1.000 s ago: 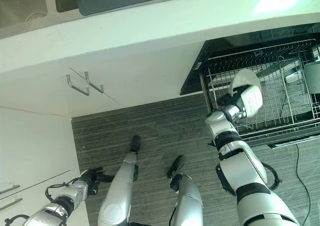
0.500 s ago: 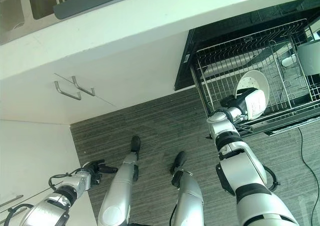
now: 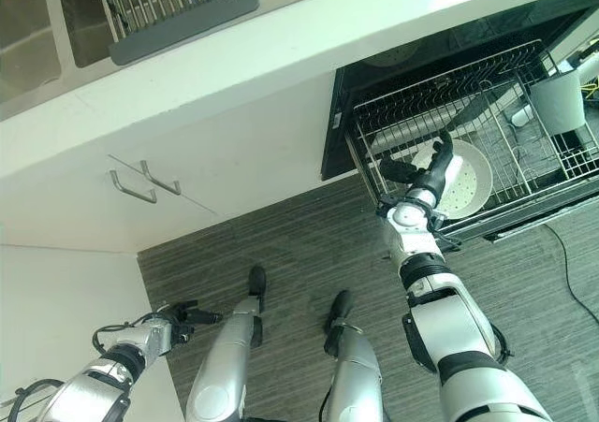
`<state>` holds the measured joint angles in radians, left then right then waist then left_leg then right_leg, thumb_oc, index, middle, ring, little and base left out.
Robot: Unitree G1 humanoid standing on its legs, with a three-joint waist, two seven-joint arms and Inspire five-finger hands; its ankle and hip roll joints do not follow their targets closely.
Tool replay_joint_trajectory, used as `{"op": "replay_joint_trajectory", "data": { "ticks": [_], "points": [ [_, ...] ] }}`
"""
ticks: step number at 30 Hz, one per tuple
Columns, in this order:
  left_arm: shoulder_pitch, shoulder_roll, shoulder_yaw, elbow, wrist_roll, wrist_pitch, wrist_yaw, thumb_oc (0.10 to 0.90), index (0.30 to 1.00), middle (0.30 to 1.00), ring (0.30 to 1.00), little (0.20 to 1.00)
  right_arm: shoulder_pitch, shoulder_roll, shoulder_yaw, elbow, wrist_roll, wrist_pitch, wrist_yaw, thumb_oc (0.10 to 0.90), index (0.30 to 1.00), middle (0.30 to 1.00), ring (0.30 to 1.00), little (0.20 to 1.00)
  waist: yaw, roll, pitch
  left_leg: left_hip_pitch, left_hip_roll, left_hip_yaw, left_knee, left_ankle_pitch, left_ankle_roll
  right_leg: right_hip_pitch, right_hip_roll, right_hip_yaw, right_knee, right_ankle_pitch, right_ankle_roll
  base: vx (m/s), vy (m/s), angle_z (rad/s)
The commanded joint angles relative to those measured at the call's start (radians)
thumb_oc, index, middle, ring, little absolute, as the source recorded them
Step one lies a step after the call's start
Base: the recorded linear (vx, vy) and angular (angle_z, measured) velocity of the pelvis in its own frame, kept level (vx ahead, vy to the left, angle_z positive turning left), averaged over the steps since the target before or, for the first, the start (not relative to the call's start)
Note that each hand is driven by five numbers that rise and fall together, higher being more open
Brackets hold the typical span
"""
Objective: Place the dishes in the dishwasher.
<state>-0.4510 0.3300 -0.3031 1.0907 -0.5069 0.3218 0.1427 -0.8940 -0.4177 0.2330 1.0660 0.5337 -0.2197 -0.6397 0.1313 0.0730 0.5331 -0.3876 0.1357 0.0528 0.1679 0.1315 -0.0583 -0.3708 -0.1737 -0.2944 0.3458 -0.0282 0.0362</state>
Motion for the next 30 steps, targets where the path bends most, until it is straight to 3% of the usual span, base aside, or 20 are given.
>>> {"op": "replay_joint_trajectory", "data": {
  "ticks": [1,3,5,9,12,16,18,20,22,24,25,27,28,30],
  "points": [
    [0.041,-0.015,0.011,0.022,-0.031,0.011,0.008,0.8,0.9,0.9,0.9,0.9,-0.026,-0.072,-0.023,-0.096,-0.017,-0.149,-0.075,0.8,0.9,0.9,0.9,0.9,-0.028,0.009,-0.013,0.003,0.012,0.018,0.132,-0.232,0.023,0.046,-0.012,0.079,-0.046,-0.078,0.076,0.02,0.064,-0.06],
    [0.057,-0.026,0.024,0.022,-0.045,0.01,0.012,0.8,0.9,0.9,0.9,0.9,-0.004,-0.064,-0.039,-0.158,-0.069,-0.207,-0.14,0.8,0.9,0.9,0.9,0.9,-0.037,0.012,-0.013,0.033,0.017,0.026,0.132,-0.238,0.023,0.073,-0.01,0.084,-0.046,-0.086,0.071,0.02,0.069,-0.12],
    [0.09,-0.039,0.04,0.016,-0.057,0.007,0.023,0.8,0.9,0.9,0.9,0.9,0.037,-0.069,-0.051,-0.292,-0.343,-0.302,-0.347,0.8,0.9,0.9,0.9,0.9,-0.05,0.009,-0.022,0.071,0.025,0.036,0.132,-0.246,0.021,0.111,-0.008,0.09,-0.046,-0.099,0.069,0.05,0.05,-0.17],
    [0.157,-0.065,0.071,0.007,-0.071,-0.01,0.057,0.8,0.9,0.9,0.9,0.9,0.155,-0.059,-0.044,-0.611,-0.535,-0.297,-0.44,0.8,0.9,0.9,0.9,0.9,-0.076,-0.01,-0.064,0.107,0.033,0.046,0.132,-0.256,0.017,0.145,-0.006,0.104,-0.046,-0.111,0.067,0.06,0.007,-0.09],
    [0.23,-0.088,0.118,0.013,-0.065,-0.032,0.068,0.8,0.9,0.9,0.9,0.9,0.282,-0.038,-0.064,-0.784,-0.575,-0.383,-0.497,0.8,0.9,0.9,0.9,0.9,-0.098,-0.032,-0.105,0.157,0.047,0.06,0.132,-0.273,0.012,0.19,-0.012,0.117,-0.046,-0.132,0.064,0.11,-0.018,-0.13],
    [0.314,-0.108,0.174,0.006,-0.043,-0.041,0.061,0.8,0.9,0.9,0.9,0.9,0.432,-0.033,-0.143,-0.942,-0.381,-0.527,-0.313,0.8,0.9,0.9,0.9,0.9,-0.127,-0.05,-0.169,0.207,0.065,0.07,0.132,-0.276,0.003,0.234,-0.013,0.131,-0.046,-0.143,0.056,0.12,-0.008,-0.11],
    [0.349,-0.113,0.19,0.004,-0.029,-0.039,0.046,0.8,0.9,0.9,0.9,0.9,0.475,-0.055,-0.186,-1.005,-0.331,-0.523,-0.249,0.8,0.9,0.9,0.9,0.9,-0.135,-0.051,-0.196,0.235,0.07,0.072,0.132,-0.278,0.0,0.261,-0.012,0.138,-0.046,-0.15,0.053,0.16,0.025,-0.26],
    [0.379,-0.116,0.2,0.004,-0.011,-0.039,0.031,0.8,0.9,0.9,0.9,0.9,0.507,-0.073,-0.227,-1.046,-0.32,-0.494,-0.268,0.8,0.9,0.9,0.9,0.9,-0.14,-0.051,-0.222,0.263,0.074,0.074,0.132,-0.282,-0.002,0.287,-0.009,0.144,-0.046,-0.157,0.051,0.15,0.006,-0.27],
    [0.404,-0.114,0.211,0.003,0.003,-0.046,0.017,0.8,0.9,0.9,0.9,0.9,0.542,-0.086,-0.28,-1.058,-0.3,-0.468,-0.344,0.8,0.9,0.9,0.9,0.9,-0.147,-0.054,-0.243,0.284,0.077,0.076,0.132,-0.291,-0.003,0.305,-0.006,0.152,-0.046,-0.165,0.051,0.11,-0.011,-0.18],
    [0.424,-0.11,0.225,0.002,0.019,-0.057,-0.001,0.8,0.9,0.9,0.9,0.9,0.591,-0.1,-0.353,-1.04,-0.348,-0.353,-0.499,0.8,0.9,0.9,0.9,0.9,-0.158,-0.056,-0.264,0.3,0.081,0.078,0.132,-0.299,-0.004,0.317,0.0,0.156,-0.046,-0.171,0.052,0.07,-0.02,-0.11],
    [0.431,-0.109,0.229,0.004,0.023,-0.059,-0.008,0.8,0.9,0.9,0.9,0.9,0.612,-0.103,-0.384,-1.026,-0.328,-0.345,-0.501,0.8,0.9,0.9,0.9,0.9,-0.161,-0.057,-0.272,0.306,0.083,0.079,0.132,-0.302,-0.005,0.321,0.001,0.156,-0.046,-0.175,0.051,0.06,-0.025,-0.11],
    [0.448,-0.102,0.245,0.009,0.034,-0.061,-0.03,0.8,0.9,0.9,0.9,0.9,0.665,-0.108,-0.467,-0.992,-0.244,-0.374,-0.382,0.8,0.9,0.9,0.9,0.9,-0.176,-0.056,-0.289,0.317,0.092,0.083,0.132,-0.307,-0.009,0.329,0.007,0.156,-0.046,-0.18,0.05,0.08,-0.038,-0.07],
    [0.465,-0.095,0.261,0.002,0.031,-0.041,-0.041,0.8,0.9,0.9,0.9,0.9,0.724,-0.109,-0.543,-0.953,-0.097,-0.313,-0.283,0.8,0.9,0.9,0.9,0.9,-0.195,-0.056,-0.298,0.328,0.096,0.087,0.132,-0.315,-0.011,0.336,0.013,0.161,-0.046,-0.185,0.049,0.07,-0.051,-0.07],
    [0.467,-0.089,0.27,0.017,0.027,-0.034,-0.049,0.8,0.9,0.9,0.9,0.9,0.776,-0.1,-0.595,-0.854,-0.051,-0.297,-0.239,0.8,0.9,0.9,0.9,0.9,-0.206,-0.059,-0.302,0.331,0.1,0.093,0.132,-0.317,-0.014,0.338,0.015,0.161,-0.046,-0.187,0.048,0.04,-0.07,-0.19]
  ]
}}
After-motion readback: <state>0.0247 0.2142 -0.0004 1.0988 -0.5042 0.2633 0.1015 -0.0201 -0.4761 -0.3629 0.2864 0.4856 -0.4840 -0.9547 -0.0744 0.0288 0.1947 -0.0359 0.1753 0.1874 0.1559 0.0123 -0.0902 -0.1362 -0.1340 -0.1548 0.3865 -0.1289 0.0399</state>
